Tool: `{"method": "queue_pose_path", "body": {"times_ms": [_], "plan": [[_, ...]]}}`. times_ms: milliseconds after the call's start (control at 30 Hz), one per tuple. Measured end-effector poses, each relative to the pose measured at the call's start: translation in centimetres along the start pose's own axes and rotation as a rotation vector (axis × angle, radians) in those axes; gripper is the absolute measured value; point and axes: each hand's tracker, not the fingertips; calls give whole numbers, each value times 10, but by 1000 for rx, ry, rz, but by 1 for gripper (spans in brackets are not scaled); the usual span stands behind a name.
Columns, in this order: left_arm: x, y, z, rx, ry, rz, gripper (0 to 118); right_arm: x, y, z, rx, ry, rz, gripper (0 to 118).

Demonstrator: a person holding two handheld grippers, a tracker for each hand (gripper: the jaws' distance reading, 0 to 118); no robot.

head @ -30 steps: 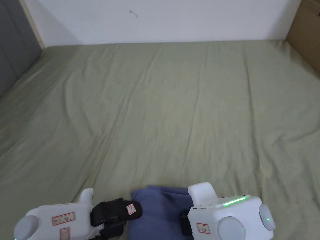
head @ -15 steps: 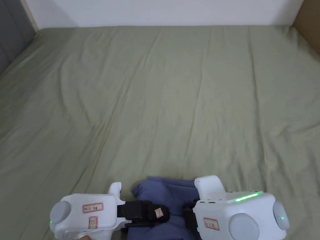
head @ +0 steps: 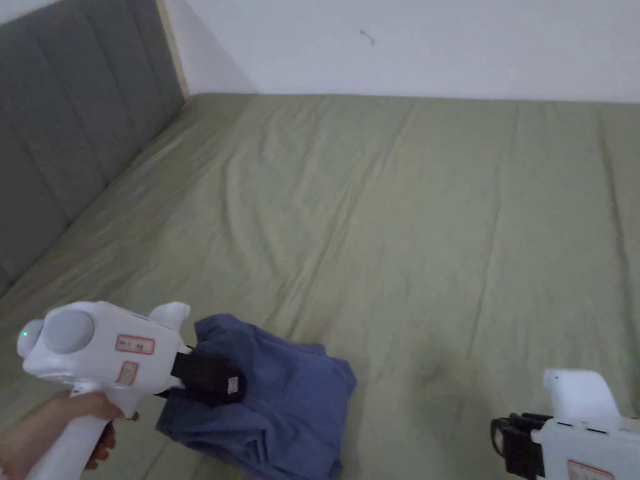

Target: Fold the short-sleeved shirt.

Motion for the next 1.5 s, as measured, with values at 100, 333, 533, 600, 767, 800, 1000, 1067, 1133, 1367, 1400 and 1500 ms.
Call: {"method": "queue_pose_path", "body": {"times_ms": [100,333,533,600,767,800,1000,1067,1133,1367,1400,1500], "plan": [[-37,17,35,-30,192,-3,26,3,1,-7,-17,-27,-7,3],[-97,29,55,-218,799,-54,37,4,2,-26,-64,-52,-18,3],[-103,15,74,-39,750,110,114,6,-3,-32,-90,-26,-31,3],[-92,11,78,-19,677,161,111,8,-6,-31,-92,-30,-32,3],[-27,3,91,168,568,103,22,15,-11,-21,-73,-22,-56,3],[-8,0,93,215,501,69,1,17,-11,-20,-69,-21,-59,3],[114,-22,78,356,272,14,0,30,-18,1,-23,-16,-93,3],[154,-27,69,378,317,-8,0,35,-20,11,-3,-21,-91,3],[191,-36,61,438,359,-88,0,39,-21,24,41,-45,-74,3],[313,-66,67,701,340,-246,0,57,-3,88,284,-143,-83,3],[327,-68,67,731,355,-250,0,56,3,98,327,-180,-52,3],[356,-69,64,810,373,-275,0,53,19,134,472,-247,-15,3]]}}
